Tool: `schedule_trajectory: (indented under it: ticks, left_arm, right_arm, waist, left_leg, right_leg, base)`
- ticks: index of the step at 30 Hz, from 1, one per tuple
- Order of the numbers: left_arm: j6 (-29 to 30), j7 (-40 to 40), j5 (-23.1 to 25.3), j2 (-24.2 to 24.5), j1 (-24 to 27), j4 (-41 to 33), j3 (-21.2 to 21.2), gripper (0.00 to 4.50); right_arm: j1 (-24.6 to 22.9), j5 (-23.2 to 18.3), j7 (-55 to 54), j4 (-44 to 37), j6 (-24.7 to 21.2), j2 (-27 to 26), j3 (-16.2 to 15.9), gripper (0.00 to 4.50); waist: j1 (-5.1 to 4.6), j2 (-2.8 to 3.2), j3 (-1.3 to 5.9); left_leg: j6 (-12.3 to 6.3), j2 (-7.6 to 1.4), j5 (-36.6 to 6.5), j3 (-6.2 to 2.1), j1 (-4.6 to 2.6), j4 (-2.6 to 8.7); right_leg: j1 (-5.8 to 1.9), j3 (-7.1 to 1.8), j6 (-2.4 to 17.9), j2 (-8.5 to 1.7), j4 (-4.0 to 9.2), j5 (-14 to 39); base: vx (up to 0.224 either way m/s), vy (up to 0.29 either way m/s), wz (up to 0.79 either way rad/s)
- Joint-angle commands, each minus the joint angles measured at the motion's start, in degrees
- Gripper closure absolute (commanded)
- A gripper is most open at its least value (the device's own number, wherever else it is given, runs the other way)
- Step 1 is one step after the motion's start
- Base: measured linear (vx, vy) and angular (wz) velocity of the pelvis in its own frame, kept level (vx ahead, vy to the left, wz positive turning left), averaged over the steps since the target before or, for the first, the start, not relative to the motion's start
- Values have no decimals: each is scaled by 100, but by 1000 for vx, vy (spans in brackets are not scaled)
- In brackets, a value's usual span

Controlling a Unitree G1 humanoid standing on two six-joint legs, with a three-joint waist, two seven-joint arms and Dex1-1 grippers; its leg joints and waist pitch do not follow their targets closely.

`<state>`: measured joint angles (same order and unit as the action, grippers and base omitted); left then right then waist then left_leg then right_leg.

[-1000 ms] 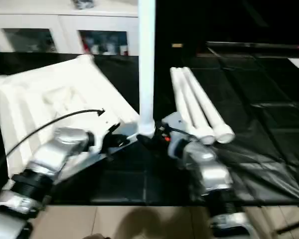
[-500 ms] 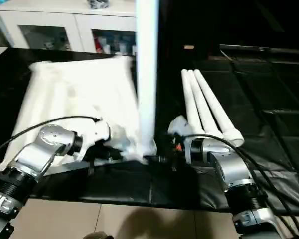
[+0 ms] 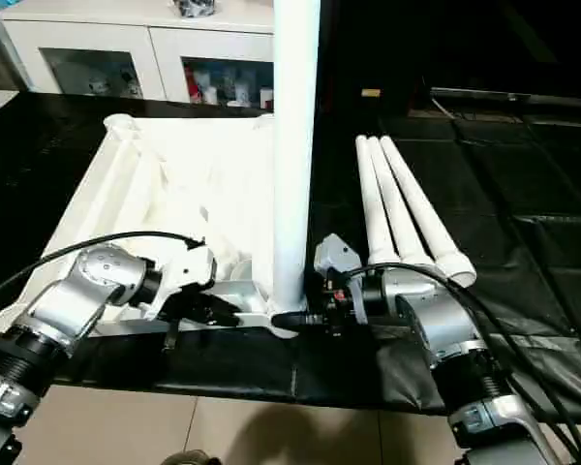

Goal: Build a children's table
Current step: Rotate leg to tighten

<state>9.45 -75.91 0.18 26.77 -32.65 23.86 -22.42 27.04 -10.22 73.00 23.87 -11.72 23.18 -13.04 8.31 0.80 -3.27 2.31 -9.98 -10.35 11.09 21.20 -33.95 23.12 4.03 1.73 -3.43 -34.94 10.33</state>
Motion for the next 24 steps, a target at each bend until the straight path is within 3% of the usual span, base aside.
schedule_trajectory:
  ticks: [1, 6, 16, 21, 24]
  left_arm:
    - [-106, -171, 71, 10, -49, -22, -183, 450]
    - [-131, -168, 73, 15, -63, 2, -194, 450]
    - [-123, -113, 82, -11, -73, 67, -150, 450]
    - [303, 287, -45, -223, -111, 106, 82, 450]
    - [787, 921, -130, -539, -237, 154, 365, 450]
  right_arm:
    - [64, 25, 62, 46, 40, 26, -51, 140]
    - [72, 50, 71, 102, 63, 10, -113, 182]
    - [36, 73, 67, 106, 83, -36, -156, 187]
    - [-90, -28, -290, 64, -75, -229, -44, 187]
    - [-199, 71, -1269, 141, -187, -653, 143, 187]
  waist:
    - [-25, -13, 395]
    - [-27, -12, 400]
    - [-27, -14, 398]
    - [-42, -12, 386]
    - [-72, -26, 359]
  left_leg:
    - [-226, -373, -1068, -170, -89, 369]
    - [-208, -373, -1084, -173, -94, 370]
    - [-206, -369, -1096, -171, -92, 367]
    - [-179, -371, -1151, -163, -102, 373]
    - [-55, -346, -1349, -193, -124, 392]
  right_leg:
    - [-274, -315, 1021, -551, 449, 1556]
    - [-273, -313, 1023, -546, 445, 1539]
    - [-279, -315, 1025, -551, 448, 1567]
    - [-270, -320, 1046, -557, 462, 1651]
    - [-252, -310, 910, -573, 524, 2203]
  base:
    - [0, 0, 0]
    - [0, 0, 0]
    - [0, 0, 0]
    - [0, 0, 0]
    - [0, 0, 0]
